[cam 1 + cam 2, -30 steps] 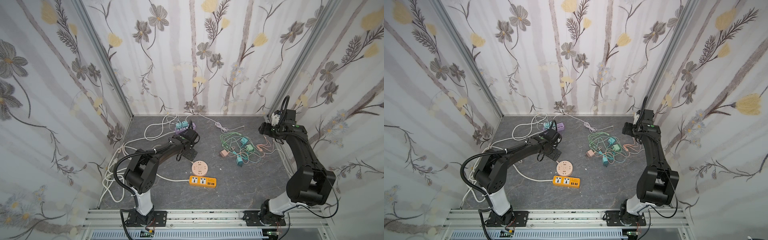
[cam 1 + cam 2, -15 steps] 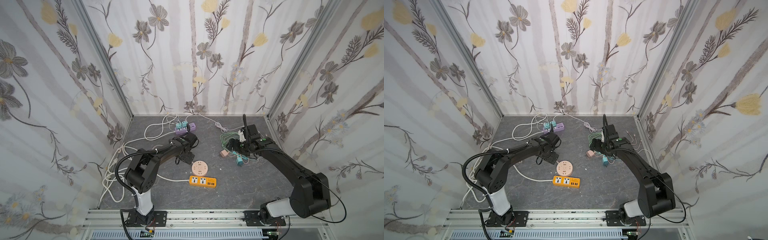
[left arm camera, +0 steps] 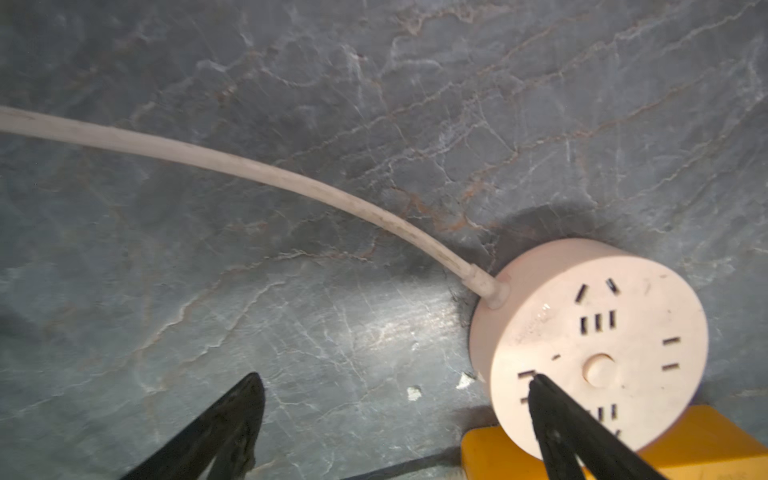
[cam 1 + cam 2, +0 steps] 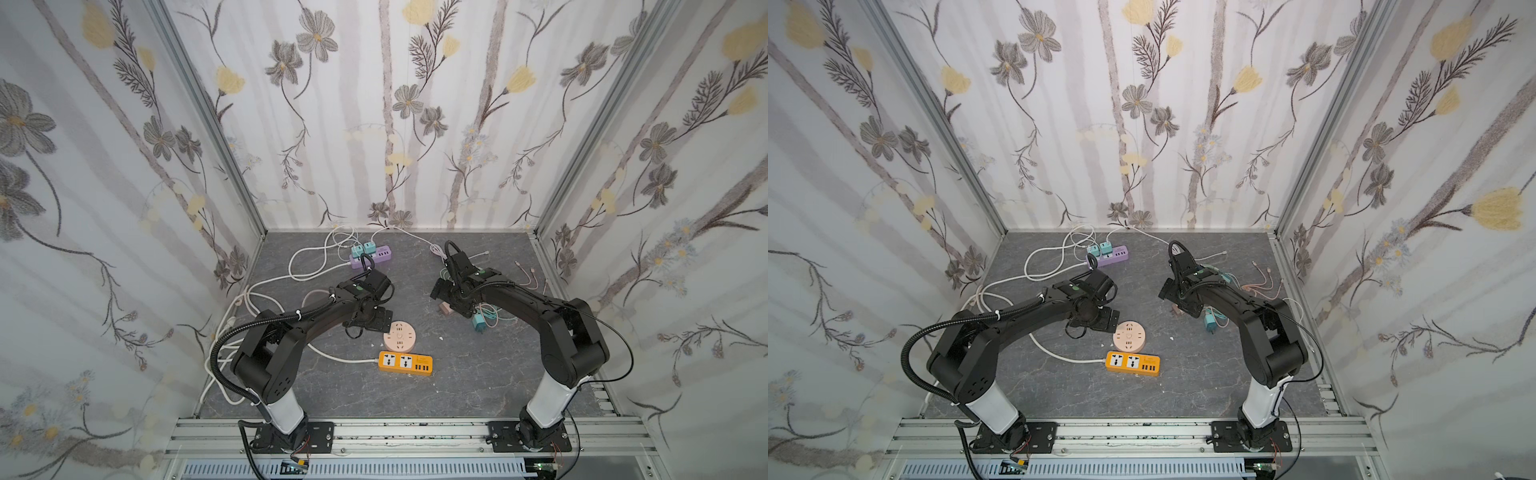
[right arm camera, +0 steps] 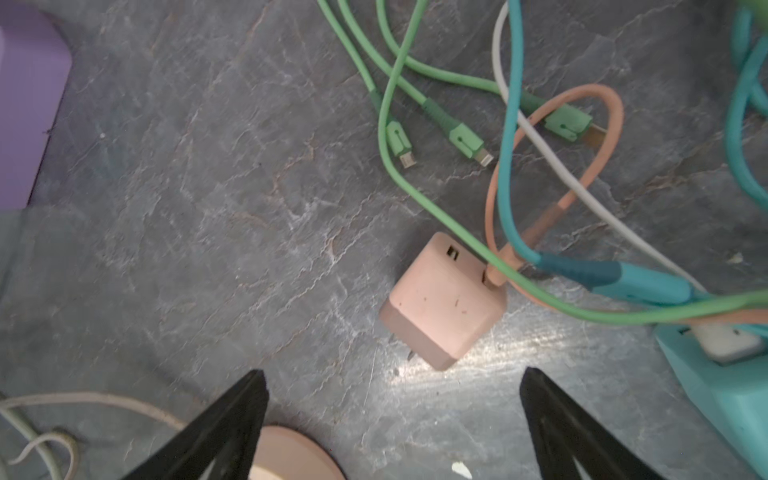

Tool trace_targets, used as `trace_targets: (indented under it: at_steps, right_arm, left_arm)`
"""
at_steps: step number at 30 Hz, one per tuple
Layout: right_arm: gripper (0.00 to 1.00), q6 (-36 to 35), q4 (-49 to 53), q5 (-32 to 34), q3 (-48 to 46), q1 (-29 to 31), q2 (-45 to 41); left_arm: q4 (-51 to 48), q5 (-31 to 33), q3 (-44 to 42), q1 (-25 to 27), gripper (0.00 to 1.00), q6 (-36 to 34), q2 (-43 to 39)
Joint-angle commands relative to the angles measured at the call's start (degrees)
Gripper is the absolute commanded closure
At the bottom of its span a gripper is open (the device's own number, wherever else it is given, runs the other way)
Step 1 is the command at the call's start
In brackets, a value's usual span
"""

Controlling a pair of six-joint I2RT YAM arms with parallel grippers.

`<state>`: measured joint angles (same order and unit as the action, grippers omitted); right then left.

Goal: Insert the plug

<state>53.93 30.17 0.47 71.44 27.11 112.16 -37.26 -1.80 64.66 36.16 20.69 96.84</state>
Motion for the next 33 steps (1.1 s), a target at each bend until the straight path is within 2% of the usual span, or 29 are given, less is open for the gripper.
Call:
trace_targets:
  at_steps: [1, 9, 12, 15, 18, 22, 27, 30, 33]
  right_arm:
    - [0.08, 5.4, -1.1, 3.7, 1.5, 0.2, 2.4]
    - [0.20, 7.8, -0.2, 7.1, 1.9, 0.2, 6.4]
    - [0.26, 7.7, -0.8, 7.6, 2.3, 0.2, 7.4]
    - [0.36, 7.1, -1.4, 8.1, 2.5, 0.1, 8.1]
    - [0.56, 5.3, -2.3, 7.8, 2.4, 0.1, 7.2]
    - [0.72, -0.5, -7.3, 6.3, 0.5, 0.1, 0.3]
    - [0.75, -12.6, -7.1, 2.8, 1.8, 0.0, -12.7]
    - [0.77, -19.9, -3.8, 2.0, 6.3, -0.9, -18.9]
    - [0.79, -23.9, -2.1, -0.3, 12.0, -4.1, -24.1]
  left_arm:
    - [3.4, -8.0, -0.9, 0.4, 0.00, 2.0, 0.3]
    - [6.5, -17.0, -2.3, 1.7, 0.00, 1.1, 1.6]
    - [8.7, -22.3, -3.0, 1.9, 0.00, 1.9, 2.7]
    - [10.9, -25.6, -3.6, 1.9, 0.00, 3.3, 3.5]
    - [12.2, -26.3, -3.8, 1.9, 0.00, 3.7, 3.8]
    - [15.1, -29.2, -4.0, 1.9, 0.00, 4.4, 4.0]
    - [13.7, -22.0, -2.2, 1.9, 0.00, 3.2, 2.1]
    - [12.8, -19.1, -0.4, 1.3, 0.00, 1.8, 0.2]
    - [12.8, -17.3, 1.6, 0.8, 0.00, 0.6, -1.2]
